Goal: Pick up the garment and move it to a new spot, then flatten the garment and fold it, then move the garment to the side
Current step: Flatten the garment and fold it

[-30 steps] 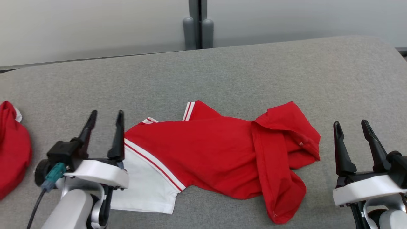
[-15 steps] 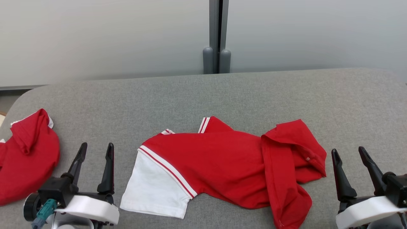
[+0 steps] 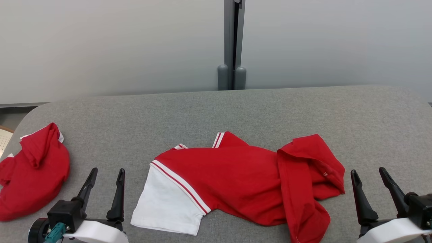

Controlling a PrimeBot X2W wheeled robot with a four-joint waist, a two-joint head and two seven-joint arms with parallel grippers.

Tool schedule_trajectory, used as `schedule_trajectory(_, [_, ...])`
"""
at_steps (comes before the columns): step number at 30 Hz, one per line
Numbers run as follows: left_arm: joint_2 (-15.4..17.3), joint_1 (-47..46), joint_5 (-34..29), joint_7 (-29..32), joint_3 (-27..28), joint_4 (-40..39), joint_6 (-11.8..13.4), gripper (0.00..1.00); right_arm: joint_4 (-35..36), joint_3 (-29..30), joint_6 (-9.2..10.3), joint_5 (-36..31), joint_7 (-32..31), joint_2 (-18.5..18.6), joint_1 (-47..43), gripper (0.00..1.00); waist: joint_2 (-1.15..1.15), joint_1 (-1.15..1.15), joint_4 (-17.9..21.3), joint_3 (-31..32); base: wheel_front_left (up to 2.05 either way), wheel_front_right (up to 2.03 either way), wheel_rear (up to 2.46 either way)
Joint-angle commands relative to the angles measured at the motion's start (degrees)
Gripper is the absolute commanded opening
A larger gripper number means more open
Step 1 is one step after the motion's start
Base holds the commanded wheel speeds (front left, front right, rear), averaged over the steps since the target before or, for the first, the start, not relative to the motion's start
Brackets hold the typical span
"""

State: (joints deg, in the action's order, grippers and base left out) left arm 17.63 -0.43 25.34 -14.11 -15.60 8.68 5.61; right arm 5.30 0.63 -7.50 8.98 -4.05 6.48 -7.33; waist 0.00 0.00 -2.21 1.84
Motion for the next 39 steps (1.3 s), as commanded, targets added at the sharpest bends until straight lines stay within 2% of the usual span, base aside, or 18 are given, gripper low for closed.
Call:
schedule_trajectory(1, [0.4, 0.0, 0.2, 0.1, 0.1, -0.2, 0.3, 1.0, 0.3, 0.0, 0.02, 0.0, 0.0, 0.0, -0.3, 1.0, 0.0, 0.0, -0.1, 0.0, 0.0, 0.0, 0.0])
schedule_trajectory(14, [0.9, -1.2, -0.6, 1.2, -0.9, -1.3, 1.1, 1.0, -0.3, 0.0, 0.02, 0.0, 0.1, -0.9, -0.5, 1.0, 0.0, 0.0, -1.0, -0.2, 0.0, 0.0, 0.0])
schedule_trajectory(18, [0.8, -1.9, -0.8, 1.6, -1.4, -1.9, 1.3, 1.0, -1.4, -2.7, 0.02, 0.3, -1.1, -1.1, -1.6, 1.0, 0.0, 0.0, -1.7, -0.8, 0.0, 0.0, 0.0])
schedule_trajectory(28, [-0.5, -5.3, -1.8, 1.4, -3.1, -2.6, 1.1, 1.0, -8.6, -13.7, 0.02, 1.0, -3.7, -1.2, -2.6, 1.0, 0.0, 0.0, -4.2, -4.3, 0.0, 0.0, 0.0])
schedule_trajectory(33, [-1.2, -7.4, -2.3, 0.9, -3.9, -1.7, 0.5, 1.0, -12.0, -13.7, 0.02, -4.5, -3.8, -0.7, -1.3, 1.0, 0.0, 0.0, -5.3, -6.0, 0.0, 0.0, 0.0])
schedule_trajectory(34, [-1.2, -7.6, -2.3, 0.8, -4.0, -1.6, 0.5, 1.0, -12.3, -13.0, 0.02, -5.2, -3.7, -1.1, -1.1, 0.93, 0.0, 0.0, -5.4, -6.3, 0.0, 0.0, 0.0])
schedule_trajectory(36, [-1.4, -8.1, -2.4, 0.5, -4.1, -1.3, 0.4, 1.0, -12.8, -11.9, 0.02, -6.4, -4.0, -1.6, -0.7, 0.24, 0.0, 0.0, -5.6, -6.9, 0.0, 0.0, 0.0])
schedule_trajectory(37, [-1.4, -8.3, -2.5, 0.5, -4.1, -1.1, 0.4, 1.0, -12.7, -11.2, 0.02, -6.7, -3.8, -1.8, -0.5, 0.0, 0.0, 0.0, -5.7, -7.0, 0.0, 0.0, 0.0])
schedule_trajectory(39, [-1.5, -8.8, -2.6, 0.3, -4.1, -0.8, 0.2, 1.0, -11.8, -10.2, 0.02, -6.6, -3.2, -2.3, 0.1, 0.0, 0.0, 0.0, -5.8, -7.6, 0.0, 0.0, 0.0])
